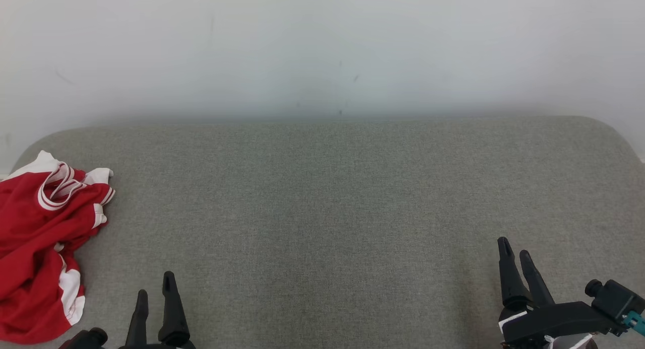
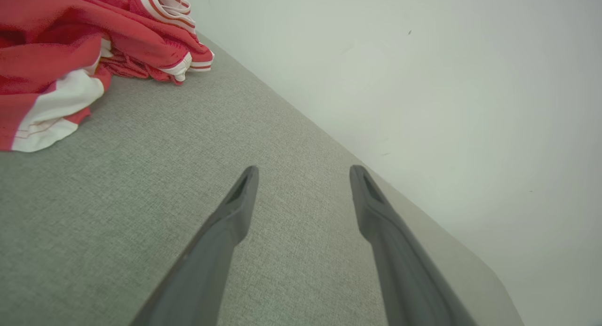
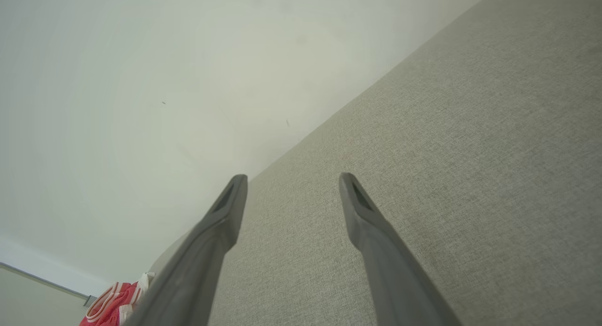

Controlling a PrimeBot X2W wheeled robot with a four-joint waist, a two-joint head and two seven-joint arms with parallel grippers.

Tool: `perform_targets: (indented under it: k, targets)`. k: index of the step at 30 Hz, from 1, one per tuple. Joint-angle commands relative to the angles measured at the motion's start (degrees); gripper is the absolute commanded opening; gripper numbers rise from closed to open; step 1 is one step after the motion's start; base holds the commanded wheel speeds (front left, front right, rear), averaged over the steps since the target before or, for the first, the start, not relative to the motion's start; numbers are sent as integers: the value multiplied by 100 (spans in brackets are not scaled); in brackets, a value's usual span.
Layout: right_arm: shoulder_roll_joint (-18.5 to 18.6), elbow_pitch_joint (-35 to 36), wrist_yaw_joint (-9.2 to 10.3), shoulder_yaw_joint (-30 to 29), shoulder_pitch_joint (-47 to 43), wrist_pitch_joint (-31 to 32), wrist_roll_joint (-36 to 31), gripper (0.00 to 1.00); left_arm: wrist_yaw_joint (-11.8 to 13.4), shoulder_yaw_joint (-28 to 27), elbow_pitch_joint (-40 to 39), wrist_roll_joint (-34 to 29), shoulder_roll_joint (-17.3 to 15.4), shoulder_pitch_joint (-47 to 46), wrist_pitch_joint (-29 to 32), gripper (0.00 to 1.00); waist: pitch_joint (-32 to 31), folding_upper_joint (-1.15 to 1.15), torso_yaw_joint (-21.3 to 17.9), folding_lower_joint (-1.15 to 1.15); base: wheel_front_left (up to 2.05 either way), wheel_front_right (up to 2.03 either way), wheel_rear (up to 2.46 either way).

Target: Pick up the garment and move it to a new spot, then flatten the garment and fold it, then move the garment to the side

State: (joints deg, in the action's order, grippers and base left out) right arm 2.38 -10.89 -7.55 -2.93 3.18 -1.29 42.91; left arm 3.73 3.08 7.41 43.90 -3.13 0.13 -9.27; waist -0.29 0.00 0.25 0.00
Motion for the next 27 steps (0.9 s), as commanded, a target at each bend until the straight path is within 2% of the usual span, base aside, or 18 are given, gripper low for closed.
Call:
perform_targets:
  k: [1,10,27]
  targets:
    - [48,88,5,20,-5,-32,-69,100,16,-8,-88,-106,-36,35,-35,100,0,0,0,0,0,0,0]
    - [51,33,6,138,-43,-257,-785,100,173,31,-73,-802,-112,50,-122,100,-24,0,24,0,0,0,0]
    - [56,-191,7,310,-8,-623,-1815,100,412,29,-3,-1736,-184,137,-257,100,-67,0,7,0,0,0,0]
